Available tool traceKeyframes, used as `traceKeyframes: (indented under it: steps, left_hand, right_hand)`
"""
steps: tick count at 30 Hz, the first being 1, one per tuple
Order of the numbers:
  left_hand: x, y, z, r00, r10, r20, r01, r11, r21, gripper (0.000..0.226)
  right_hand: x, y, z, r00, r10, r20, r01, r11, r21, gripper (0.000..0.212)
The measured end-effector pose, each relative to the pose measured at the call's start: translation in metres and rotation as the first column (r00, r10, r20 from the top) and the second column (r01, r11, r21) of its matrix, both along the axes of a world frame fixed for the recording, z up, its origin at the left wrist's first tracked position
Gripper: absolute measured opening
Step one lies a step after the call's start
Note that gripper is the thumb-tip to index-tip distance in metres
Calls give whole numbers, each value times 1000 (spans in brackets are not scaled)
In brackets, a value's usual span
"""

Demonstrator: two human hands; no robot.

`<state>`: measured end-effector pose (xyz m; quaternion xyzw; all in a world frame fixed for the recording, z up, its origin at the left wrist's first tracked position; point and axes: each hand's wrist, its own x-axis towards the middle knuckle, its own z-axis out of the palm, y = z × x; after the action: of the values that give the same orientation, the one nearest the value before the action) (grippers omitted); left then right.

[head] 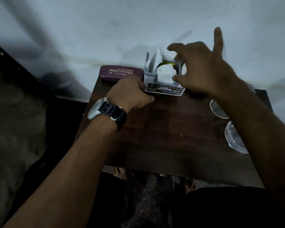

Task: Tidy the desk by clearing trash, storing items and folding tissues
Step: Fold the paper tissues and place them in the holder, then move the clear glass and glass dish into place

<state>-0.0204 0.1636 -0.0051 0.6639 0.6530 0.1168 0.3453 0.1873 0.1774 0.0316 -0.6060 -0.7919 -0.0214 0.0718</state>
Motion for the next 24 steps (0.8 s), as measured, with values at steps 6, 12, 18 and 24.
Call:
traceKeyframes:
  steps: [6,12,18,24]
  left_hand:
    - [8,-1,-2,999,-47,-3,47,999,9,50]
    - [37,-10,8,994,-106,-41,108,993,57,37]
    - [85,-29,18,985,-171,5,169,976,140,38]
    - [133,-42,26,963,-271,0,266,945,190,34]
  right_hand:
    - [49,-33,29,950,-102,-296,132,988,82,57]
    - [76,-64,12,841,-248,-481,266,964,-31,54]
    - [90,-94,9,797,-318,-513,309,945,-106,48]
    - [124,-125,0,774,-368,-516,352,927,-132,43]
